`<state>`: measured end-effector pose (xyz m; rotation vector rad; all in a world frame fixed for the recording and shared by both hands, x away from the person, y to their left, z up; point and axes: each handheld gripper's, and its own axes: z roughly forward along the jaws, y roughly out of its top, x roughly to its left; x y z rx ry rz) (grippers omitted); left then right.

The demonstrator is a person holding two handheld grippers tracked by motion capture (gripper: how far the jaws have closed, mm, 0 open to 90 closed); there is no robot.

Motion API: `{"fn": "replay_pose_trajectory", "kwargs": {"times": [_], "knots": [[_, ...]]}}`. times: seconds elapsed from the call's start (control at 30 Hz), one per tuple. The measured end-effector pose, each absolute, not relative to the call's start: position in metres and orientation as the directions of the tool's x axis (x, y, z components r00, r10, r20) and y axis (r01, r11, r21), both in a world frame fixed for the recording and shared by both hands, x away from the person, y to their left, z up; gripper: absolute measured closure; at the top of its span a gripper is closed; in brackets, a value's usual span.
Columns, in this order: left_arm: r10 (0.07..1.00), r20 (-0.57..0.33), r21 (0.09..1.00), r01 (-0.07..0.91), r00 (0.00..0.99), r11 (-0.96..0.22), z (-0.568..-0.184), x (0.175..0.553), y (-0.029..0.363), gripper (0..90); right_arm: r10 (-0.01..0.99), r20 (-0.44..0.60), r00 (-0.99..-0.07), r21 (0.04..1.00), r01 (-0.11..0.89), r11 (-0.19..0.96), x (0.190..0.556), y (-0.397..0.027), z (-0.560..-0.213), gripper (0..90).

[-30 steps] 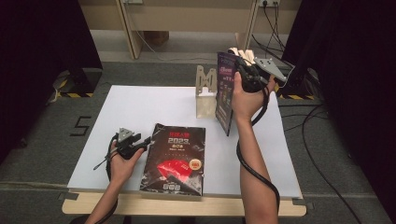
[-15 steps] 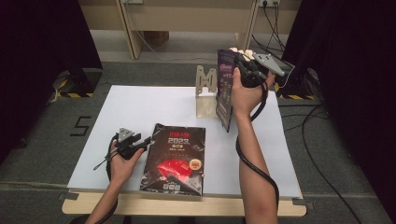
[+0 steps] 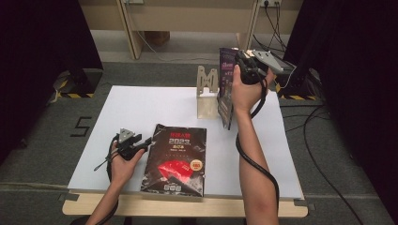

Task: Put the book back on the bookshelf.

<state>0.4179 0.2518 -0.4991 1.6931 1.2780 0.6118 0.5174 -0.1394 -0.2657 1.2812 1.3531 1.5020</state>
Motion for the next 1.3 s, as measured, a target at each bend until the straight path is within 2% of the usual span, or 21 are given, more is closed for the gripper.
{"fn": "replay_pose_trajectory", "kwargs": {"times": [1.3], "knots": [[0.930,-0.125,0.873,0.483,0.346,-0.062,-0.499,0.418,0.252,49.3,0.964,0.177,-0.197,0.982,0.107,-0.159,0.541,-0.129,-0.265,85.0]]}}
